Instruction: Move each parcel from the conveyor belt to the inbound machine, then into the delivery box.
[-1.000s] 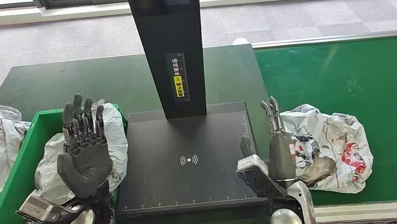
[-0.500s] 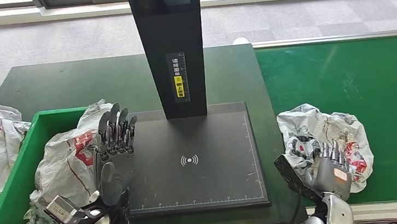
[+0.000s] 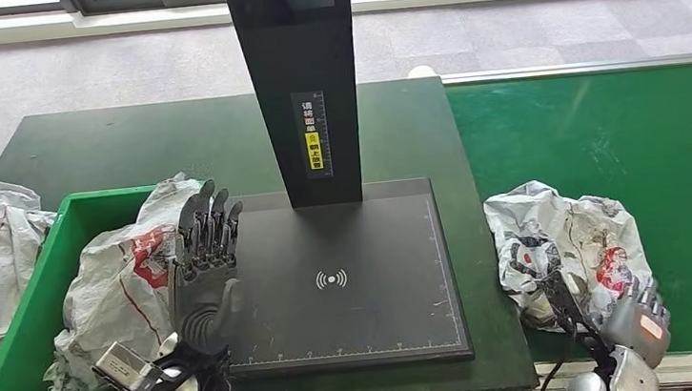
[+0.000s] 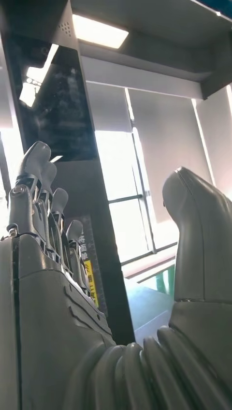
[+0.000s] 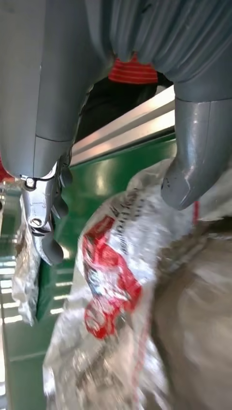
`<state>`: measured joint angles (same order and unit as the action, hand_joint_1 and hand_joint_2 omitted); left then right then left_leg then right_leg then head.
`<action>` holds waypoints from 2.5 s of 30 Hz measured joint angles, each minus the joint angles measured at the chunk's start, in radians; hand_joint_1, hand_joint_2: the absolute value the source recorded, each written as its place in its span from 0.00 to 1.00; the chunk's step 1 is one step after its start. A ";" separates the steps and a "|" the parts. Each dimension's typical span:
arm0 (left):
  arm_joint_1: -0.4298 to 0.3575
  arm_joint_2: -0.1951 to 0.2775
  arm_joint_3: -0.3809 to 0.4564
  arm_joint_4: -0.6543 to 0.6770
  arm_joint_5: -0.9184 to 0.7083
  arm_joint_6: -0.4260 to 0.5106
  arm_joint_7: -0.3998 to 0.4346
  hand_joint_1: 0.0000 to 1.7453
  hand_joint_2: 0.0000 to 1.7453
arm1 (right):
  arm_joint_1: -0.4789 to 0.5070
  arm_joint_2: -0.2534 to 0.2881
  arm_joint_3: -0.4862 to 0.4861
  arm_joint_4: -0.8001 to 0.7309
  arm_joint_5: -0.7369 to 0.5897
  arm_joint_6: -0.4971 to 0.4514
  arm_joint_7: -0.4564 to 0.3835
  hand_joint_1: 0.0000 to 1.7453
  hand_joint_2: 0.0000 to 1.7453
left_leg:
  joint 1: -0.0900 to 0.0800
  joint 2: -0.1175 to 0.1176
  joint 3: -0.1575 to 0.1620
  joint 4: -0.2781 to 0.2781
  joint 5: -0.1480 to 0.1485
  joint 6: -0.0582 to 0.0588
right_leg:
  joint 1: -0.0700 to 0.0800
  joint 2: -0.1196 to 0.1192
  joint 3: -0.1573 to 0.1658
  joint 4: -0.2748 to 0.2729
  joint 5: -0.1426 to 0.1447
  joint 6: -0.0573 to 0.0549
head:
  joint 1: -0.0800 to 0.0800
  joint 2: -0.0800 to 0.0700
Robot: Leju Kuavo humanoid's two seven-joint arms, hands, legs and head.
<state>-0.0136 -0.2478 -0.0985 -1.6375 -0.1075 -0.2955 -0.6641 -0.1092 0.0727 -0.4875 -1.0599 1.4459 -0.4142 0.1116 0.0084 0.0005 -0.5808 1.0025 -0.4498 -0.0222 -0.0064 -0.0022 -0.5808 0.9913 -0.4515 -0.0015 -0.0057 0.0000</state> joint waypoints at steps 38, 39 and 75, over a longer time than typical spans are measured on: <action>0.054 -0.002 0.002 -0.049 -0.019 0.038 0.010 0.00 1.00 | -0.158 -0.021 -0.103 0.242 0.053 -0.046 -0.065 1.00 1.00 | 0.000 0.001 0.001 0.000 0.002 0.003 | -0.002 0.001 0.002 0.000 0.003 0.004 | 0.000 0.000; 0.057 -0.002 0.002 -0.051 -0.020 0.044 0.008 0.00 1.00 | -0.151 -0.015 -0.099 0.226 0.022 -0.067 -0.094 1.00 1.00 | 0.000 0.000 0.001 0.000 0.002 0.003 | -0.002 0.000 0.002 0.000 0.003 0.004 | 0.000 0.000; 0.005 0.003 0.013 0.005 -0.002 0.030 -0.008 0.00 1.00 | 0.141 -0.010 0.863 -0.927 -0.970 -0.176 -0.811 1.00 1.00 | 0.000 -0.002 0.000 -0.001 0.001 0.003 | -0.002 -0.002 0.001 0.000 0.001 0.004 | 0.000 0.000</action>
<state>-0.0084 -0.2449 -0.0854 -1.6326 -0.1100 -0.2651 -0.6722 0.0319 0.0630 0.3757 -1.9864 0.4761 -0.5897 -0.6998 0.0082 -0.0012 -0.5811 1.0019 -0.4484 -0.0191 -0.0089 -0.0039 -0.5801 0.9915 -0.4509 0.0022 -0.0060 0.0000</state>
